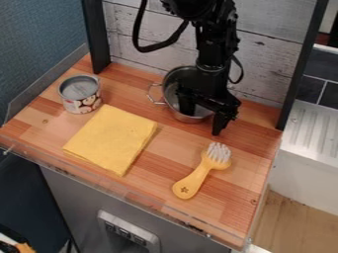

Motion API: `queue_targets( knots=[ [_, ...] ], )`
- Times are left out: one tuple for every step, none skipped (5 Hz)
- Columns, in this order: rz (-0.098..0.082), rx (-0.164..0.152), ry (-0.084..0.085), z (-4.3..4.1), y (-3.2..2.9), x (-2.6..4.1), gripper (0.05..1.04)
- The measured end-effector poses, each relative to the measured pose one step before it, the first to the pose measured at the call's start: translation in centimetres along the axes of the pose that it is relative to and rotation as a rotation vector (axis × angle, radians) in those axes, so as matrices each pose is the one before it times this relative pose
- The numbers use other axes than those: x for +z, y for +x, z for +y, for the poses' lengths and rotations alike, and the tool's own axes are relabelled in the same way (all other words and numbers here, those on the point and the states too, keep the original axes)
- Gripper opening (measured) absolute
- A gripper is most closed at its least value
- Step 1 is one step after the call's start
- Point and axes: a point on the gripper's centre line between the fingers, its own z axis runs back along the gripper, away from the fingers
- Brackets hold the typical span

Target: Put the silver pot on the yellow cloth

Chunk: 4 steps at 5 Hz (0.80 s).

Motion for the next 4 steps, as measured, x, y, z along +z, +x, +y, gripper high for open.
queue_targets(
  knots=[
    [0.0253,-0.0251,-0.0097,-0.414,-0.187,-0.375,0.948],
    [-0.0052,-0.0077,-0.0056,-0.081,0.181,0.067,0.66],
    [0.0071,0.011,0.0091,0.1,0.029,0.185,0.359],
    [0.0203,0.0118,0.0033,0.067,-0.143,0.252,0.158]
  ],
)
